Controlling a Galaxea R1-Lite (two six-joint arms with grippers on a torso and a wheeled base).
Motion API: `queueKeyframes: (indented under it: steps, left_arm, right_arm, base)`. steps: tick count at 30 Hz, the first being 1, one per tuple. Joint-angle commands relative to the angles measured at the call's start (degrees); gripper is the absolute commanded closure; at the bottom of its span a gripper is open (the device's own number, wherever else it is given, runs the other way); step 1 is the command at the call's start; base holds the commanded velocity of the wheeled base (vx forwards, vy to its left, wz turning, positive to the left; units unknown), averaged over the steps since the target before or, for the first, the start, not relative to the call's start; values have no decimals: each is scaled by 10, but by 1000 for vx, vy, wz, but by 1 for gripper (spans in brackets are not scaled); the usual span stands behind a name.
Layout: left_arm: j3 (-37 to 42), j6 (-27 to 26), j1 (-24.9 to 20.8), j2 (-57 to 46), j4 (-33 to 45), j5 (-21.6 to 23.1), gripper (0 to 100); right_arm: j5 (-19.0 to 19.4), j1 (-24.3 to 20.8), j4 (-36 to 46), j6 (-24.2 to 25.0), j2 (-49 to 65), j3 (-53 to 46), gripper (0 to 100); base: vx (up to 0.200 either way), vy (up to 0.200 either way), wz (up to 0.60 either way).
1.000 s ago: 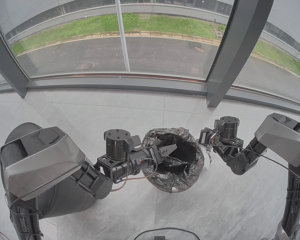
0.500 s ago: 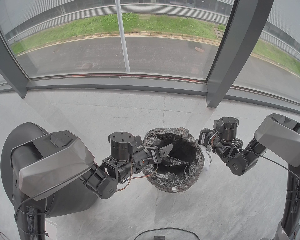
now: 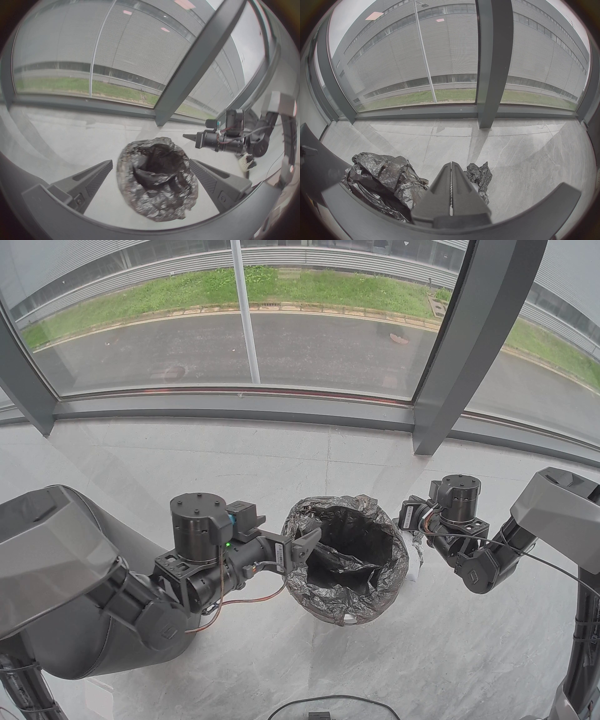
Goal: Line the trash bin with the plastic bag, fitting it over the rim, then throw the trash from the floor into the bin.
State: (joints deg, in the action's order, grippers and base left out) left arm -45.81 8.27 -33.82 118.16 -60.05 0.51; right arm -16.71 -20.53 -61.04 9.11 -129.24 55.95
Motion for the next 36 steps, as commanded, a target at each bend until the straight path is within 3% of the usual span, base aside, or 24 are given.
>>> queueKeyframes:
  steps: [1, 9, 17, 36]
  left_arm:
    - [74, -39, 3, -72, -31, -38, 0]
    - [128, -60, -5, -43, -140, -41, 0]
    - [122, -60, -6, -28, -151, -40, 0]
    - [120, -56, -1, 1, -178, -40, 0]
  right_arm:
    - [0, -7, -5, -1, 6, -6, 100]
    - [0, -8, -5, -1, 8, -7, 100]
    - [0, -8, -5, -1, 7, -7, 100]
    - [0, -7, -7, 1, 7, -7, 100]
  base:
    - [0, 0, 0]
    - [0, -25, 0]
    - [0, -200, 0]
    - [0, 0, 0]
